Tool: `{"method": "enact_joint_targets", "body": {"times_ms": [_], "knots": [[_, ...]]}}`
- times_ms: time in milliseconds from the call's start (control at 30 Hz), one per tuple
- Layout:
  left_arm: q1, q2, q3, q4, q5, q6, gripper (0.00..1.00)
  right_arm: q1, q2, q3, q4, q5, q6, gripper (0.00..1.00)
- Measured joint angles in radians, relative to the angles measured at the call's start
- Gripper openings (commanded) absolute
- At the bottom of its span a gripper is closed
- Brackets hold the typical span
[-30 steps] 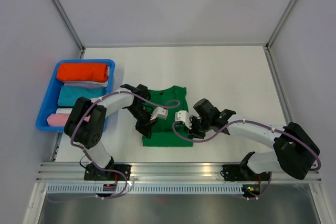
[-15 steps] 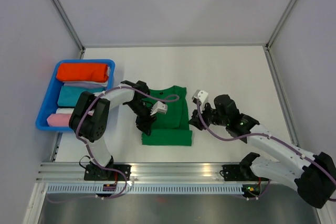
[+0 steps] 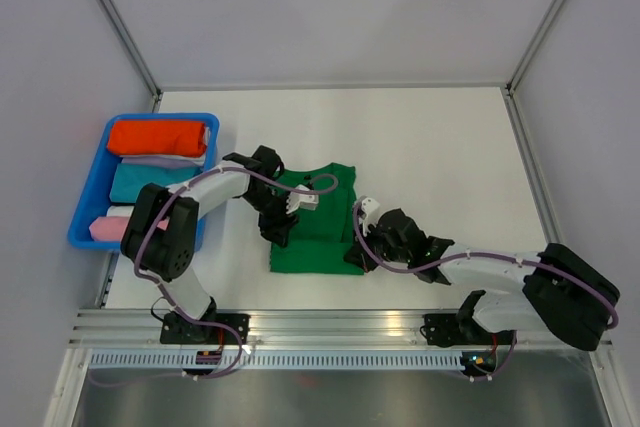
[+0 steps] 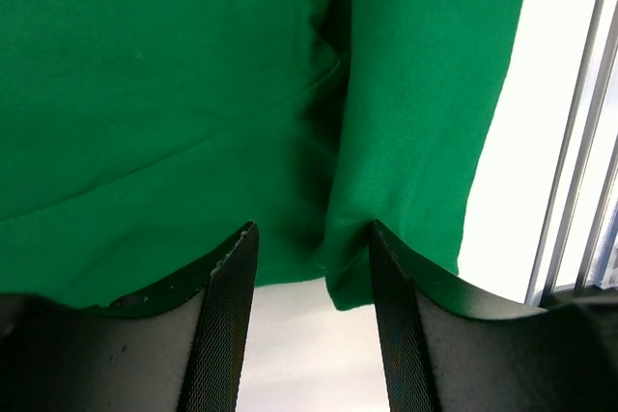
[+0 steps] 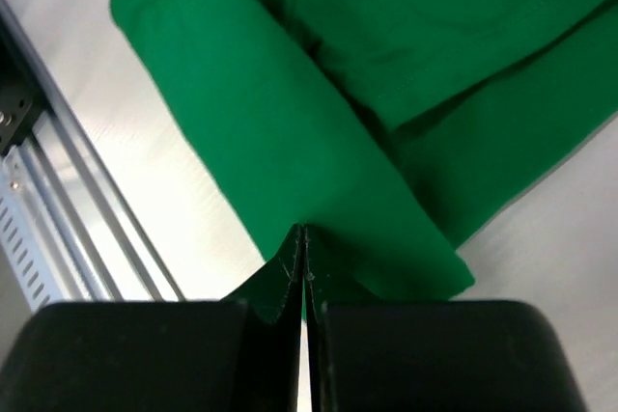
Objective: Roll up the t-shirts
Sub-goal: Roll the tshirt
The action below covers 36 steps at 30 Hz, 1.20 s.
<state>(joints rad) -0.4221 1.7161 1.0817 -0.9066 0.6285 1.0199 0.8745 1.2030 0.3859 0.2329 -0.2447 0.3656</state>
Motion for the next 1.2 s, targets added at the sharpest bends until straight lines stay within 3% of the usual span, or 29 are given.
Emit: {"method": "enact_joint_targets", "body": {"times_ms": [267,467,567,667,800,1067,1167,1200], "knots": [[-0.001,-0.116,-0.071,0.080,-0.105,-0.021,0.57,0.000,0.162,0.045,0.042,0.058,0.047,0.00],[-0.015,-0.431,-0.181,0.234,-0.162,-0.021,0.66,-0.002,0.202,0.089,0.035,0.077,0.079,0.00],[-0.108,-0.638,-0.294,0.298,-0.184,-0.002,0.68,-0.004,0.220,0.100,0.034,0.079,0.095,0.00],[-0.290,-0.772,-0.434,0.326,-0.230,0.003,0.70,-0.013,0.241,0.109,0.028,0.077,0.118,0.00],[-0.408,-0.818,-0.581,0.338,-0.310,0.003,0.70,-0.020,0.258,0.118,0.028,0.064,0.138,0.00],[-0.429,-0.800,-0.707,0.455,-0.463,0.034,0.68,-0.021,0.264,0.126,0.024,0.059,0.139,0.02],[-0.428,-0.761,-0.712,0.531,-0.504,0.034,0.61,-0.022,0.261,0.128,0.018,0.057,0.120,0.05],[-0.428,-0.749,-0.715,0.554,-0.517,0.034,0.54,-0.023,0.256,0.128,0.010,0.054,0.107,0.06]]}}
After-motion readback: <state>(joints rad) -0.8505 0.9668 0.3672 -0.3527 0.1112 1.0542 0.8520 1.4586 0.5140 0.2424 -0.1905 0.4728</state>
